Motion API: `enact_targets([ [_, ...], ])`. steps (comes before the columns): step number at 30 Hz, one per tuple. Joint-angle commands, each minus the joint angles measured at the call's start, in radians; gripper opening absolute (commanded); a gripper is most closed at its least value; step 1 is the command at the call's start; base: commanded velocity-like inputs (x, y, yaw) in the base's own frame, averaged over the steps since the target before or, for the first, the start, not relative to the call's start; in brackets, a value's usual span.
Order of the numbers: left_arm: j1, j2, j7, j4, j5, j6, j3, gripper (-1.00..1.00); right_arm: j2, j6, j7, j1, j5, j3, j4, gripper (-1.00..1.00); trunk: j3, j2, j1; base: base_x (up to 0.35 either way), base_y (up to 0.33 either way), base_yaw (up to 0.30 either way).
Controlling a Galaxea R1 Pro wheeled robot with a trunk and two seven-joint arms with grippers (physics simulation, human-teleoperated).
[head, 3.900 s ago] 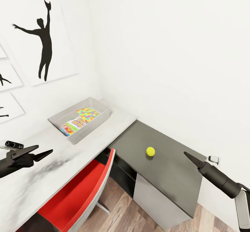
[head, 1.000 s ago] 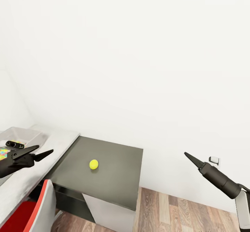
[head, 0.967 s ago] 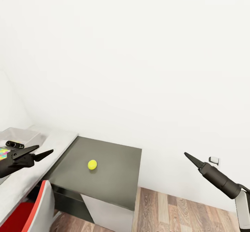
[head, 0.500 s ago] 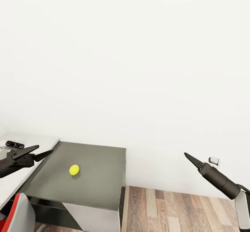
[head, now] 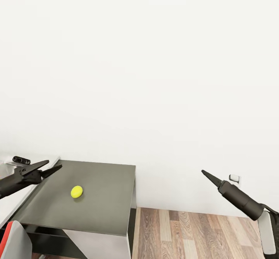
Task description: Put all the toys in the child's room - the three board games (two on the bed and one on the table), the two jigsaw puzzles on the table, and the tennis ball on the table - inside the toy box on the table in the child's room.
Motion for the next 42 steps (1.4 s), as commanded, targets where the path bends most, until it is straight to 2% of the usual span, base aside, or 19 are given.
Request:
enact_targets([
  [1, 0.005, -0.005, 0.006, 0.006, -0.002, 0.009, 0.005, 1.0, 0.0, 0.005, -0.005, -0.001, -0.004, 0.005, 0.006, 1.0, -0.002, -0.002, 0.001, 0.0, 0.0, 0.0],
  [2, 0.011, -0.011, 0.011, 0.002, 0.004, 0.014, 0.01, 1.0, 0.001, 0.003, -0.01, -0.001, -0.004, -0.001, 0.011, 1.0, -0.002, -0.002, 0.001, 0.0, 0.0, 0.0],
  [10, 0.055, 0.026, -0.032, -0.035, 0.05, -0.019, 0.03, 1.0, 0.002, -0.003, 0.036, -0.001, -0.006, -0.046, 0.027, 1.0, -0.002, -0.002, 0.001, 0.0, 0.0, 0.0],
  [18, 0.067, 0.032, -0.077, -0.039, 0.096, -0.035, 0.028, 1.0, 0.0, -0.003, 0.04, -0.001, -0.006, -0.051, 0.029, 1.0, -0.002, -0.002, 0.001, 0.0, 0.0, 0.0],
  [28, 0.067, 0.023, -0.034, -0.048, 0.039, -0.036, 0.034, 1.0, -0.001, -0.003, 0.038, -0.001, -0.006, -0.052, 0.029, 1.0, -0.002, -0.002, 0.001, 0.0, 0.0, 0.0],
  [32, 0.066, 0.005, -0.012, -0.058, 0.035, -0.036, 0.035, 1.0, -0.001, -0.003, 0.038, -0.001, -0.006, -0.052, 0.029, 1.0, -0.002, -0.002, 0.001, 0.0, 0.0, 0.0],
  [42, 0.066, -0.003, 0.044, -0.062, 0.032, -0.038, 0.034, 1.0, 0.0, -0.003, 0.037, -0.001, -0.005, -0.052, 0.029, 1.0, -0.002, -0.002, 0.001, 0.0, 0.0, 0.0],
])
